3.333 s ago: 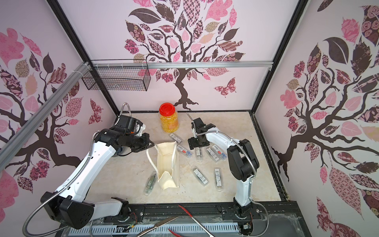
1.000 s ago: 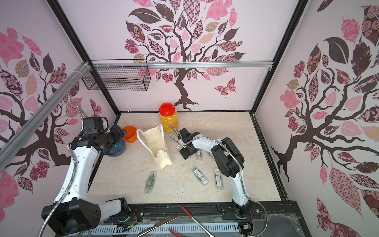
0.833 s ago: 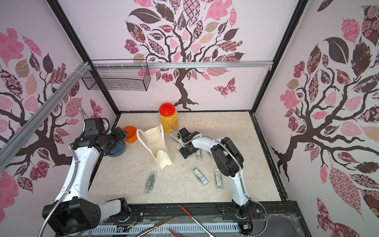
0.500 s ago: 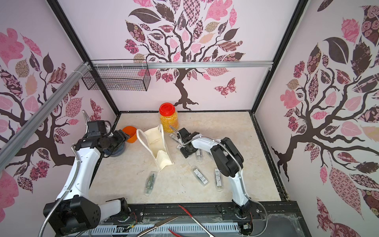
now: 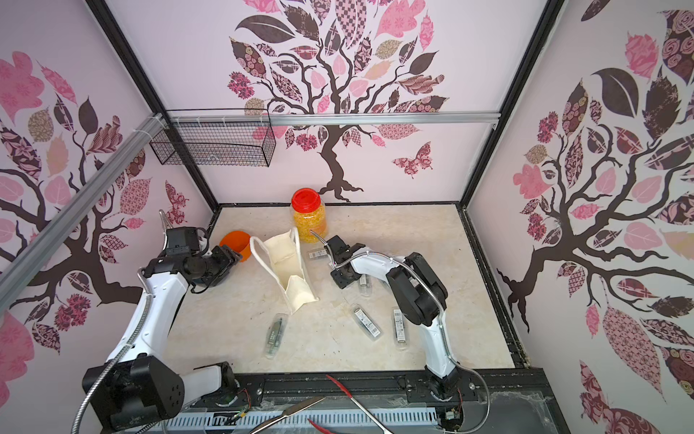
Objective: Put the compass set into the canvas bag
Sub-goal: Pick up the compass set at the center of the board, then place the compass set in the canvas bag.
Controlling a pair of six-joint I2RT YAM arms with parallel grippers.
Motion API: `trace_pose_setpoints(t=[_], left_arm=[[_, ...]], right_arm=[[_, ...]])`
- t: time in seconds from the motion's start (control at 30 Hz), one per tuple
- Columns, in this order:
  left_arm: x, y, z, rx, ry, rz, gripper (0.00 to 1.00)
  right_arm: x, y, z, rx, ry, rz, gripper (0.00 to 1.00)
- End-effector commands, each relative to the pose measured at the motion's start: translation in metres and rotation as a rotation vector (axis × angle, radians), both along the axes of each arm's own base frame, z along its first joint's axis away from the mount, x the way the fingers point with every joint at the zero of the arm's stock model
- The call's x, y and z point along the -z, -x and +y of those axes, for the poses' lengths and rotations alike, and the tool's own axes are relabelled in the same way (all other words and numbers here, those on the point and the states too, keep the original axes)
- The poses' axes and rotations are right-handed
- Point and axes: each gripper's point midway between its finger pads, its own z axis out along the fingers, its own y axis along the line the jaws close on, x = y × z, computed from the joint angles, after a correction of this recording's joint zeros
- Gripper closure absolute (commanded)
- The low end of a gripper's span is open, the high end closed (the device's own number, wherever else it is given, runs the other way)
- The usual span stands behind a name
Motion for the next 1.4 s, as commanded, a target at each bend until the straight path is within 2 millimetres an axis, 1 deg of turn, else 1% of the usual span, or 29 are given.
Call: trace_pose_setpoints(t=[0.0,0.13,0.2,0.3,0.5,0.57,0.63,0.77,0.87,1.0,1.13,1.2,1.27,1.37], left_arm=[[0.004,0.002,0.0,0.003,0.001,-0.011,0.31],[0.007,0.002,-0.001,0.006,0.005,-0.006,0.31],[0.006,0.002,-0.002,0.01,0.013,-0.01,0.31],[0.007,0.001,-0.005,0.02,0.028,-0.008,0.31],[0.008,0.002,-0.008,0.026,0.043,-0.006,0.31],[0.008,0.002,-0.009,0.03,0.049,-0.008,0.32],[0.009,0.004,-0.011,0.034,0.056,-0.005,0.32],[0.011,0.006,-0.013,0.034,0.072,-0.01,0.32],[0.013,0.006,-0.015,0.034,0.087,-0.011,0.32],[0.017,0.007,-0.017,0.036,0.095,-0.005,0.32],[0.021,0.007,-0.017,0.032,0.099,0.003,0.32],[0.022,0.006,-0.017,0.03,0.102,0.006,0.33],[0.023,0.006,-0.018,0.032,0.107,0.008,0.33],[0.023,0.006,-0.017,0.03,0.106,0.005,0.33]], right_arm=[[-0.025,0.008,-0.008,0.02,-0.009,-0.008,0.55],[-0.041,0.01,-0.006,0.022,-0.044,-0.024,0.56],[-0.053,0.01,-0.007,0.024,-0.064,-0.054,0.56],[-0.077,0.01,-0.008,0.034,-0.107,-0.101,0.56],[-0.142,-0.002,-0.009,0.081,-0.197,-0.197,0.56],[-0.166,-0.008,-0.008,0.1,-0.251,-0.229,0.56],[-0.192,-0.011,-0.004,0.103,-0.306,-0.266,0.56],[-0.245,-0.013,0.006,0.104,-0.425,-0.327,0.56],[-0.279,-0.014,0.008,0.114,-0.487,-0.374,0.57],[-0.32,-0.009,0.012,0.083,-0.575,-0.431,0.57],[-0.356,0.003,0.028,0.019,-0.66,-0.465,0.57],[-0.369,0.011,0.04,-0.022,-0.708,-0.458,0.57],[-0.378,0.02,0.053,-0.045,-0.759,-0.438,0.57],[-0.378,0.032,0.072,-0.085,-0.782,-0.424,0.57]])
